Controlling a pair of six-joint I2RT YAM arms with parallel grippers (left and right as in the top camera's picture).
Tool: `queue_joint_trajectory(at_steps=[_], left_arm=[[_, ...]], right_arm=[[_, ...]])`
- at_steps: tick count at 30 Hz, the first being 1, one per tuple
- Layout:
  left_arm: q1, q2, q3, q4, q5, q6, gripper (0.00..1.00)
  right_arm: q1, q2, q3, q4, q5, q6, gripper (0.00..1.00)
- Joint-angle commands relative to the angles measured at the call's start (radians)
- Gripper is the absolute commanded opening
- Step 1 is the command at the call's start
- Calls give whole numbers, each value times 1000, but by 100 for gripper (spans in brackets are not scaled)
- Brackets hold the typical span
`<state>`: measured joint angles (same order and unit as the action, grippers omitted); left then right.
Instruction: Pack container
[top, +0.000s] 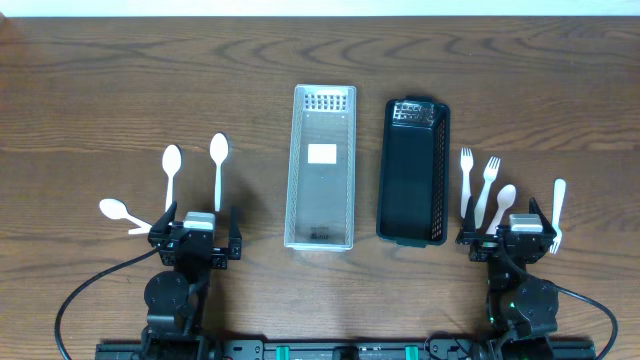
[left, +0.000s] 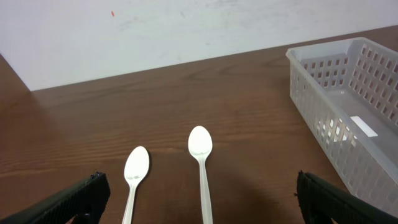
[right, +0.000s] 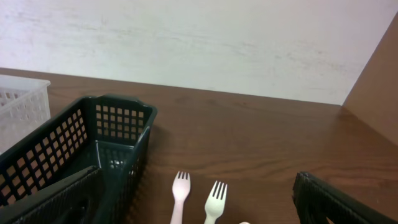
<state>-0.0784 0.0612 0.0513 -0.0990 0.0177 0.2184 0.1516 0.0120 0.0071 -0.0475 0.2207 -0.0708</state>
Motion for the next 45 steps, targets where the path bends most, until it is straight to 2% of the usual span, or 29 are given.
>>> queue_joint_trajectory(at_steps=[1, 12, 16, 19, 21, 23, 26, 32, 38, 41, 45], left_arm=[[6, 2, -17, -28, -27, 17, 98], [6, 2, -17, -28, -26, 16, 98], [6, 2, -17, -28, -27, 16, 98], [6, 2, -17, -27, -26, -19, 98], [5, 2, -6, -37, -13, -124, 98], [5, 6, 35, -89, 55, -153, 98], [5, 51, 153, -202, 70, -199, 98], [5, 307, 473, -407, 69, -211, 98], [5, 689, 808, -623, 106, -250, 98], [5, 842, 917, -681, 106, -250, 98], [5, 965, 955, -694, 114, -251, 98]], right_arm=[[-9, -5, -2, -4, 0, -13, 99], [-8, -5, -2, -2, -43, -2, 99], [-8, -5, -2, -21, -132, 195, 99], [-8, 6, -2, -26, -204, 266, 99], [-8, 27, 0, -27, -241, 279, 99], [-8, 51, 17, -45, -241, 287, 99], [-8, 121, 95, -87, -240, 286, 99], [-10, 433, 398, -221, -225, 256, 99], [-35, 900, 837, -555, -225, 240, 99], [-58, 1123, 1037, -718, -241, 234, 99], [-68, 1303, 1164, -802, -246, 194, 99]])
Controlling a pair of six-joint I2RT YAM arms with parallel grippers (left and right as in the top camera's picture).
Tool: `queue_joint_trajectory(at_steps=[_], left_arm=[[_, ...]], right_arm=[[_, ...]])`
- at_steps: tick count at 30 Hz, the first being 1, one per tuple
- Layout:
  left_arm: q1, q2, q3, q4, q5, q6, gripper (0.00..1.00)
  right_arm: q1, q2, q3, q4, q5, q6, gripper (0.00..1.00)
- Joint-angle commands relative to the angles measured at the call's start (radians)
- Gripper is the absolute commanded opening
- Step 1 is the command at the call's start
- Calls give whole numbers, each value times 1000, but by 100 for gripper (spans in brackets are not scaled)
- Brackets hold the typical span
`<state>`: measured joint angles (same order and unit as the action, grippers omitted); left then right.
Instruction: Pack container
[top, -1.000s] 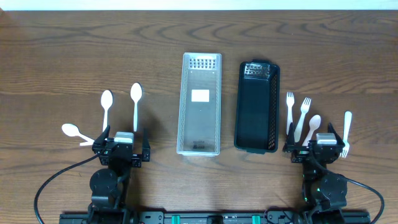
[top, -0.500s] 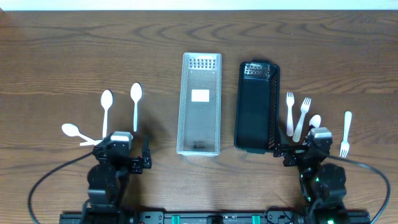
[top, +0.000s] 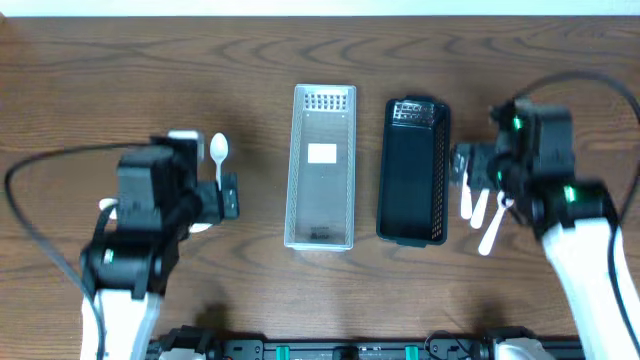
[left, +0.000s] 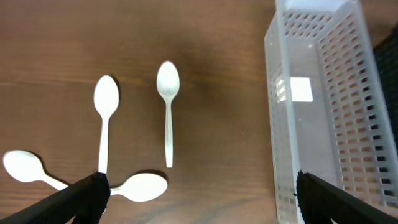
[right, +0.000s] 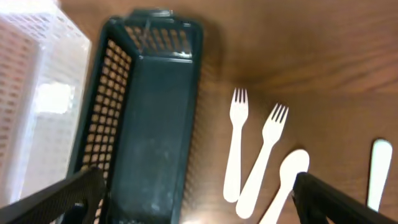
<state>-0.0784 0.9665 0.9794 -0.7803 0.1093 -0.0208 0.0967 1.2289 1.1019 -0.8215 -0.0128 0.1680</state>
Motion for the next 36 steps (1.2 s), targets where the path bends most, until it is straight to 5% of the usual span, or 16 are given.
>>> queue_joint_trajectory(at_steps=[1, 4, 7, 19, 36], left_arm=[[5, 82, 26, -14, 23, -11, 98], [5, 141, 26, -32, 23, -11, 98], [5, 176, 26, -47, 23, -11, 99], [5, 196, 26, -50, 22, -11, 60], [5, 196, 26, -50, 22, -11, 58]], right_arm=[[-18, 121, 76, -25, -6, -53, 90], [-45, 210, 76, -1, 16, -22, 54], [-70, 280, 76, 18, 16, -16, 37], [-95, 434, 76, 24, -71, -35, 1], [-56, 550, 76, 103, -391, -154, 1]])
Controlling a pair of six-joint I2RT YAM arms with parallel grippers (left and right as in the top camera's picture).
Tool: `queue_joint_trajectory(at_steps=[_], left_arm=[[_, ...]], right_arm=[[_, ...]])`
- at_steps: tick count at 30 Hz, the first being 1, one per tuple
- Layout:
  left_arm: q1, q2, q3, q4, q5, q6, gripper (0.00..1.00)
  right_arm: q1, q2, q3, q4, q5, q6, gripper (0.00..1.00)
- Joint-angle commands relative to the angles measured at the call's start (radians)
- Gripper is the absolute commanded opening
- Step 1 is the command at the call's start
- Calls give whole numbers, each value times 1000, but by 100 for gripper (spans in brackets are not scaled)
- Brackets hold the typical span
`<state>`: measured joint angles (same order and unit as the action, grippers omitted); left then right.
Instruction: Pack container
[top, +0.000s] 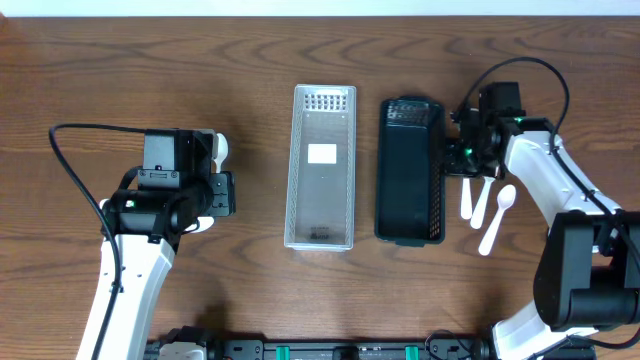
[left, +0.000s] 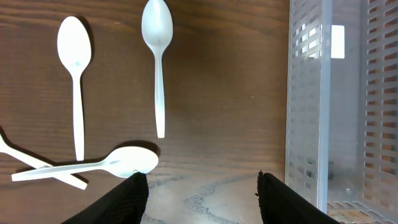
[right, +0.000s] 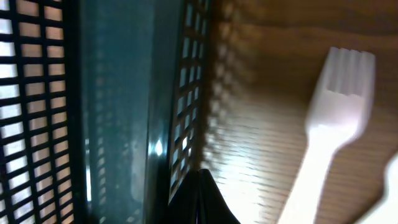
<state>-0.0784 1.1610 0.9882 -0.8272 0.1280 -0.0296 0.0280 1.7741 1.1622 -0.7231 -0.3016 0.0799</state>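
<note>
Several white plastic spoons lie left of the clear basket (left: 336, 106): two upright ones (left: 74, 87) (left: 157, 62) and a sideways spoon (left: 106, 165) crossing another's handle. My left gripper (left: 198, 193) hovers open over the wood just below them, its left finger by the sideways spoon's bowl. The black basket (top: 410, 170) stands right of the clear one. My right gripper (right: 200, 180) is shut with nothing between its fingers, its tips low on the table beside the black basket's right wall (right: 186, 93). A white fork (right: 329, 137) lies just to its right.
More white cutlery (top: 490, 205) lies right of the black basket, partly under my right arm. Both baskets hold no cutlery. The clear basket has a white label (top: 321, 153) on its floor. Cables run from both arms.
My left gripper has come lower and nearer the spoons, still open. My right gripper has dropped to the table beside the black basket's right wall and is now shut.
Both grippers rested open at the table's near edge, spoons ahead of the left, forks ahead of the right. Then both were raised and looking down on the cutlery. Now the left hangs open at the spoons and the right is shut beside the black basket.
</note>
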Motion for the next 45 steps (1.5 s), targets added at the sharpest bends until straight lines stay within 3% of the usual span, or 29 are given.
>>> queue_joint_trajectory(at_steps=[1, 9, 21, 29, 45], left_arm=[[5, 1, 18, -3, 3, -2, 60], [5, 1, 18, -3, 3, -2, 60], [5, 1, 18, -3, 3, -2, 60], [5, 1, 18, -3, 3, -2, 60], [5, 1, 18, -3, 3, -2, 60]], right_arm=[[13, 5, 16, 5, -114, -71, 1], [13, 5, 16, 5, -210, -93, 1], [25, 5, 16, -75, -222, 105, 1], [53, 5, 16, -106, -223, 80, 2], [99, 5, 16, 32, -216, 61, 9]])
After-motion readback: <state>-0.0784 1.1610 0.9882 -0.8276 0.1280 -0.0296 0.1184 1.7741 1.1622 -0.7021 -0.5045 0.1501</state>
